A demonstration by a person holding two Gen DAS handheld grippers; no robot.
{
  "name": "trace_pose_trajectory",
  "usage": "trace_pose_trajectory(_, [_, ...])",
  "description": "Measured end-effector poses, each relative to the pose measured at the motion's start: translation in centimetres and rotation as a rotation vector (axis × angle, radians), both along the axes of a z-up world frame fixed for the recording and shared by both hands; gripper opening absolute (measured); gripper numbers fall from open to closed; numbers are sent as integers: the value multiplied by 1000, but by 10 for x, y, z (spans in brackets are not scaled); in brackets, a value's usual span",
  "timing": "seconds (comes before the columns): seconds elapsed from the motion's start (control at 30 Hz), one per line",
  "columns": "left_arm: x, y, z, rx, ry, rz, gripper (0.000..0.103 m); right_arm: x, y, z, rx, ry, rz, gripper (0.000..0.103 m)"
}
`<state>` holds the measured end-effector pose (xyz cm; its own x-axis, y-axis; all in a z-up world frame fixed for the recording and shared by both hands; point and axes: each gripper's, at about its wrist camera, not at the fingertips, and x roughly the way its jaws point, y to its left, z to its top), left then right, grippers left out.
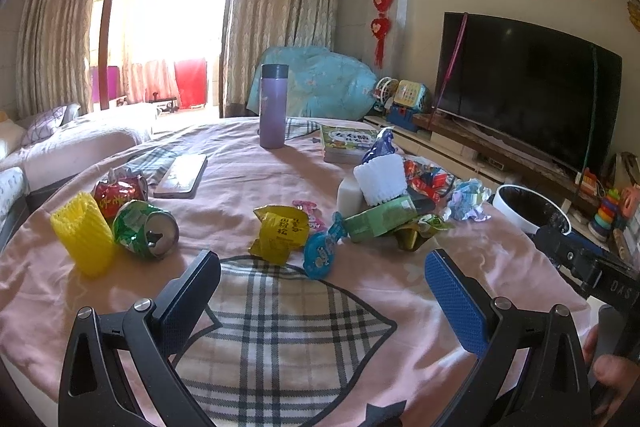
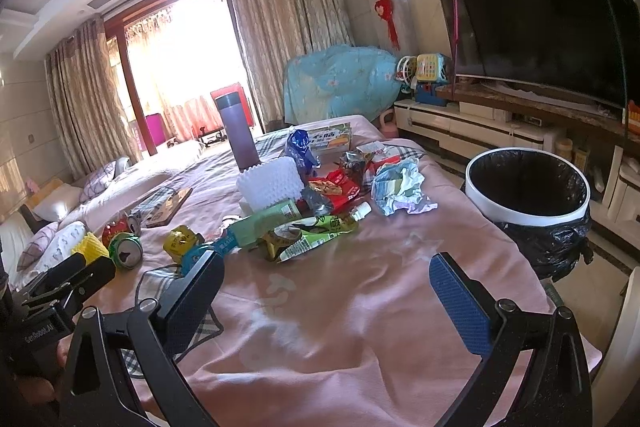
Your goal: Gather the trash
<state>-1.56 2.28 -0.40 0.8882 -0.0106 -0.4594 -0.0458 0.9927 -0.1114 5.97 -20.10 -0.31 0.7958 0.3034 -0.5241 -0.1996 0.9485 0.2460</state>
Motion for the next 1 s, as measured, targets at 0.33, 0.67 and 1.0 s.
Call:
trace_pose_trajectory(0.33, [34,18,-5,-16,81,18,102,29,3,-11,76,89,39,103])
trace_pose_trajectory(0.67, [97,33,-20,-9,174,43,96,82,8,-45,244,285,36,82])
trace_pose_trajectory(1.0, [158,49,-42,-55,263,45,87,125,10,-90,427,474,-10,68])
